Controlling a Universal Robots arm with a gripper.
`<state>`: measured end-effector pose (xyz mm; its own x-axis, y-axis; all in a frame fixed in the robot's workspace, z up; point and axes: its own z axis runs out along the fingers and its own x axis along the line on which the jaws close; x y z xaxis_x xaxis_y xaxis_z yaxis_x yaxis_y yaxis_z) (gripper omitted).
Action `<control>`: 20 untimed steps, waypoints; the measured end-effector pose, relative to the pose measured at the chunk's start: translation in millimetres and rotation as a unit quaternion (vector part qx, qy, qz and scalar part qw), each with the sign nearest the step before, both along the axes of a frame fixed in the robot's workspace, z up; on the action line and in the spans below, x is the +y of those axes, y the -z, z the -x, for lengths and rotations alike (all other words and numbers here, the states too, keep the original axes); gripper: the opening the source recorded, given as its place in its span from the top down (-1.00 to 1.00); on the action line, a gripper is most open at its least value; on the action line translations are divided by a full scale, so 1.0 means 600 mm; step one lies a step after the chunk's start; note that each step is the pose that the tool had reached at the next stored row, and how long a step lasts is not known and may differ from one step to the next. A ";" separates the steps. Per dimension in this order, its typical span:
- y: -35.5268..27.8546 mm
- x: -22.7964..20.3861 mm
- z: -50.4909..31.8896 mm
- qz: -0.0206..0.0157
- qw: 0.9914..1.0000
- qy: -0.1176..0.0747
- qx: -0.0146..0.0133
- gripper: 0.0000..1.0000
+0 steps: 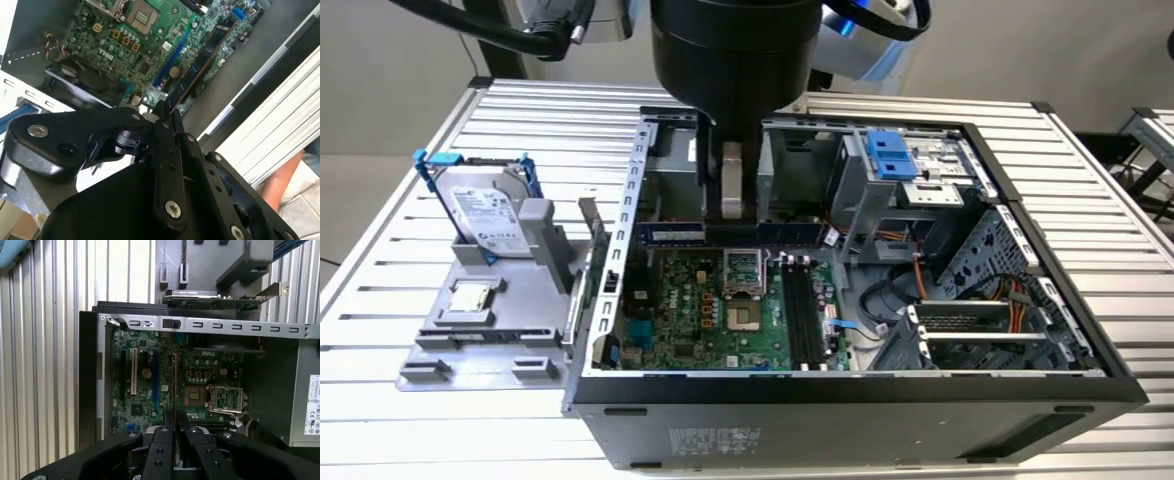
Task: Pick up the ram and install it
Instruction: 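Pick up the ram and move it above insertion slot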
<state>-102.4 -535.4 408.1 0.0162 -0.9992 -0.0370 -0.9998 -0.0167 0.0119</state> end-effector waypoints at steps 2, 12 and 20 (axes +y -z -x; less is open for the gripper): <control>0.000 0.0007 -0.006 0.000 1.000 0.000 0.000 1.00; 0.000 0.0069 -0.051 0.000 1.000 0.000 0.000 1.00; 0.000 0.0122 -0.099 0.000 1.000 0.000 0.000 1.00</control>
